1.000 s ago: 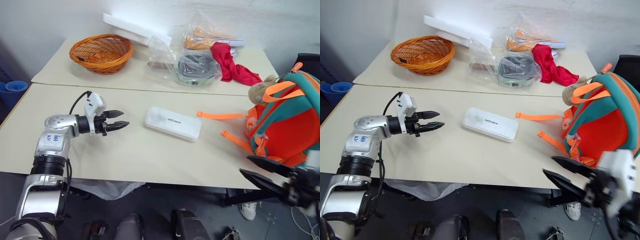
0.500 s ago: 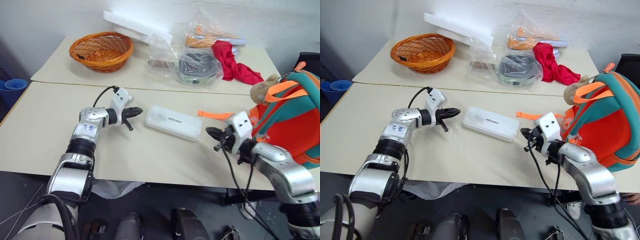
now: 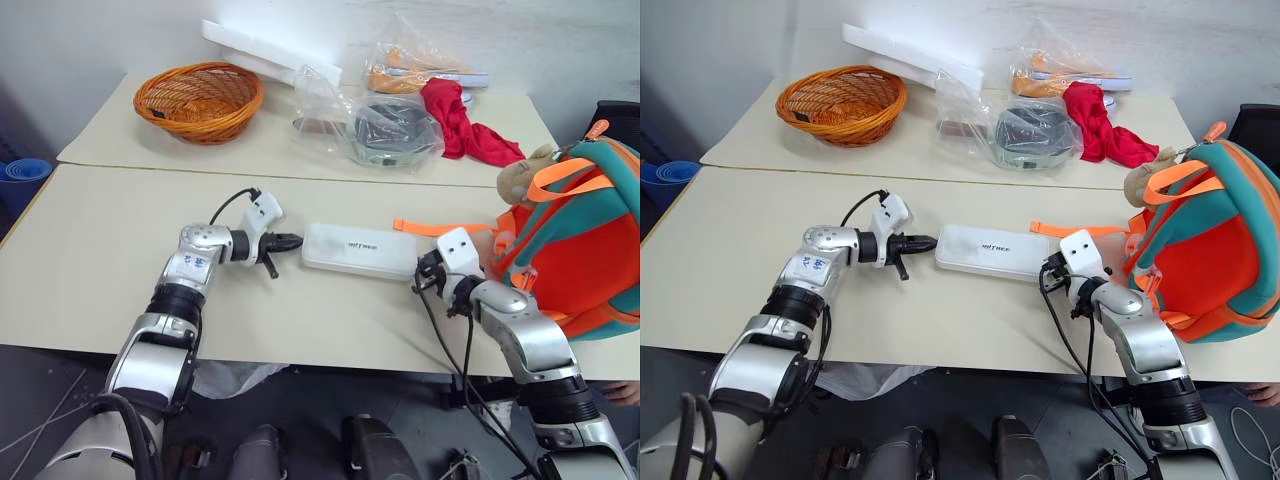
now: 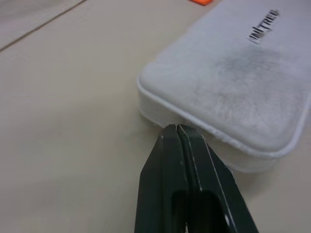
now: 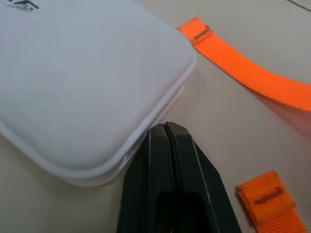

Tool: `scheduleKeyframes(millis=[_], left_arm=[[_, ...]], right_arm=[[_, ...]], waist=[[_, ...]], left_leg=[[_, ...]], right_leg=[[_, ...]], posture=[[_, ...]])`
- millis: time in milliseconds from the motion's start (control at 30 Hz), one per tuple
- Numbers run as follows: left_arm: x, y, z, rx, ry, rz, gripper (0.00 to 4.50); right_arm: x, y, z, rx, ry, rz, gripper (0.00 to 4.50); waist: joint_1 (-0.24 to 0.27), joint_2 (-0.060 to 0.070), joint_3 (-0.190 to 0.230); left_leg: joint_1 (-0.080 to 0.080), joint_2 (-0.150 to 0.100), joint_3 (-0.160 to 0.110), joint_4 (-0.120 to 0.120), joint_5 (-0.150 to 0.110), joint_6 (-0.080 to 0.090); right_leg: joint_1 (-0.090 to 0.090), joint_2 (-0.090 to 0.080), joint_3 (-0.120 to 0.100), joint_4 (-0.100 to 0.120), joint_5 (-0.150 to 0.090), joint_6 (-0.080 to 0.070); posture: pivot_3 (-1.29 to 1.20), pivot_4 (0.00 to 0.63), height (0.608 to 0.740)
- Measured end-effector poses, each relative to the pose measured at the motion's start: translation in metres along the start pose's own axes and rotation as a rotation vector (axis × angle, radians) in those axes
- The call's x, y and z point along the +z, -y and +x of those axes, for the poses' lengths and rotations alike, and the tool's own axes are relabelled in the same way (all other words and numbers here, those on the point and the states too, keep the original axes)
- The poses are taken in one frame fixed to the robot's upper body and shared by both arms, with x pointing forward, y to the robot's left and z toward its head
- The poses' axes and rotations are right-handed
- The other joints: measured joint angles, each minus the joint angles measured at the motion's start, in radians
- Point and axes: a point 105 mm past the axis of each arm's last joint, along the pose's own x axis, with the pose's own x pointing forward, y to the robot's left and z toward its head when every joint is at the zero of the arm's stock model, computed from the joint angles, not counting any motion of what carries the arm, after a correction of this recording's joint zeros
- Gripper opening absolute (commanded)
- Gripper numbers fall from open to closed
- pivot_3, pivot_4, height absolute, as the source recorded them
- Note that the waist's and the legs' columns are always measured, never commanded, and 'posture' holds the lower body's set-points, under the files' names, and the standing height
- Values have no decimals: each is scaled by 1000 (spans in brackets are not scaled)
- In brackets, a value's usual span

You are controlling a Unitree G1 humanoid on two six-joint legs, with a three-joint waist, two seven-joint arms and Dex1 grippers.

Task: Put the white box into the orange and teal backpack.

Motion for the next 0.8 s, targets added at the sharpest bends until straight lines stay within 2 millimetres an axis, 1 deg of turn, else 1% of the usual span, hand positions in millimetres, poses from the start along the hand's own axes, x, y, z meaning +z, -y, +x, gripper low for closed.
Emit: scheduleKeyframes(millis=[33,133,233,267,367,433,500,533,600,700,800], left_arm=[[-2,0,-1,4,-14,-9,29],[-12,-9,-13,38,-73,-61,587],[-13,-11,-20,25,-91,-187,1375],[-12,-10,-22,8,-93,-271,1724],[-10,-8,-26,-31,-86,-467,2545],[-6,-9,-27,-45,-76,-609,3209],[-3,-9,-26,-56,-67,-712,3788],[-1,-8,-25,-62,-63,-743,4010],[4,-5,-19,-90,-39,-839,4010],[8,5,-7,-149,-21,-954,4010],[16,19,12,-214,-32,-974,4010]], right_arm=[[1,2,0,-7,3,1,0],[2,5,-1,-21,11,-9,0],[2,5,-1,-27,15,-18,0],[2,5,-1,-27,15,-18,0],[-1,4,-1,-29,11,-17,0],[-1,4,0,-33,11,-23,0],[-1,5,0,-35,14,-30,0],[-1,4,0,-34,13,-29,0],[-4,4,1,-33,5,-23,0],[-6,3,3,-31,0,-19,0],[-5,3,3,-32,8,-26,0]], waist=[[0,0,0],[-1,0,0],[-1,0,0],[-2,0,0],[-3,0,0],[-3,0,0],[-2,0,0],[-2,1,0],[0,1,0],[3,1,0],[3,1,0]], left_leg=[[0,0,0,0,0,0],[1,0,0,0,0,0],[1,0,0,0,0,0],[1,0,0,0,0,0],[1,0,0,0,0,0],[1,0,0,0,0,0],[2,-1,0,0,0,0],[2,-1,0,0,1,0],[3,-1,-1,0,1,0],[2,-2,-2,0,1,0],[2,-3,-2,0,1,0]], right_leg=[[0,0,0,0,0,0],[0,0,0,-1,0,0],[0,1,0,-1,0,0],[0,4,0,0,0,0],[0,6,0,0,0,0],[0,6,0,0,0,0],[0,6,1,0,0,0],[1,6,1,0,0,0],[1,5,0,1,0,0],[1,4,0,1,0,0],[1,3,-1,1,0,0]], posture=[[0,150,740],[0,150,740],[0,150,740],[0,150,740],[0,150,740],[0,150,740],[0,150,740],[0,150,740],[0,150,740],[0,150,740],[0,150,740]])
